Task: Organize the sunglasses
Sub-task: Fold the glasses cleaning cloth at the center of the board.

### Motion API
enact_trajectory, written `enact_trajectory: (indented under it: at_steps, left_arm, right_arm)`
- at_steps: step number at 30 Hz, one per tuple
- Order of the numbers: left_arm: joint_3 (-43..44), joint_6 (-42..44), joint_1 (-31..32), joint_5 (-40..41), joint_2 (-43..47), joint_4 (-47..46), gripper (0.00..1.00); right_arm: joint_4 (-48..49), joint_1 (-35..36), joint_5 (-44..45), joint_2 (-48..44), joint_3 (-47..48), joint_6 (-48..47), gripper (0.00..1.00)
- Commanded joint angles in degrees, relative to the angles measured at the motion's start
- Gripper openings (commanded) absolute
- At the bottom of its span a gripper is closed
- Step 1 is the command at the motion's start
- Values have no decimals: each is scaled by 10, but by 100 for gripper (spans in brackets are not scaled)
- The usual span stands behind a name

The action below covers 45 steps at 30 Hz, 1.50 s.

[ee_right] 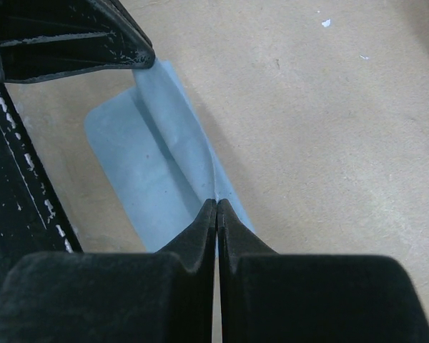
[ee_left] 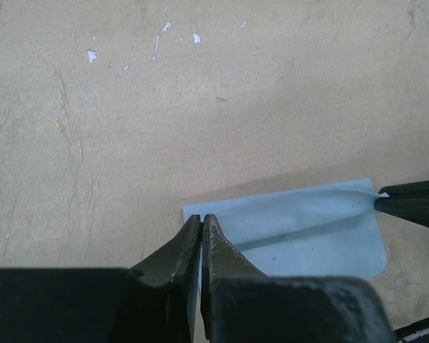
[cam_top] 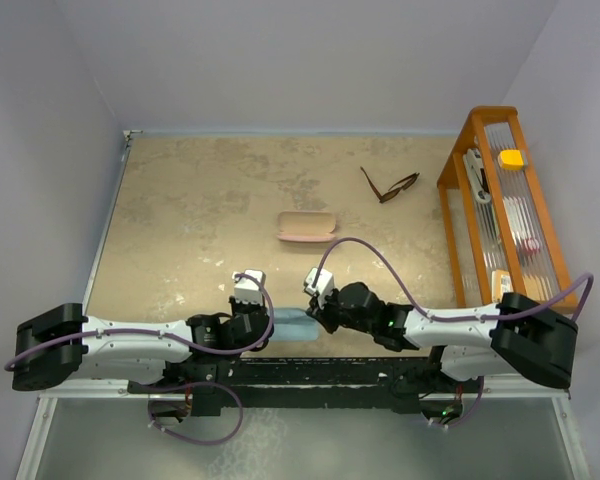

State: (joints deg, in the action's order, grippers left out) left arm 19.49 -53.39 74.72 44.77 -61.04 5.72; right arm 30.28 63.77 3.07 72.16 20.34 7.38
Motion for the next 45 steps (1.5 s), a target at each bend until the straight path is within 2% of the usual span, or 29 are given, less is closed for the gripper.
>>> enact_trajectory:
  at_steps: [1, 20, 45]
  left_arm:
    - [6, -1, 6, -2, 10, 8, 0]
    - [27, -17, 41, 7, 6, 38, 0]
    - [22, -30, 55, 10, -5, 29, 0]
  right_arm:
    - [5, 5, -18, -23, -4, 17, 0]
    - [-12, 7, -40, -18, -5, 39, 0]
    - [-23, 18, -36, -19, -10, 54, 0]
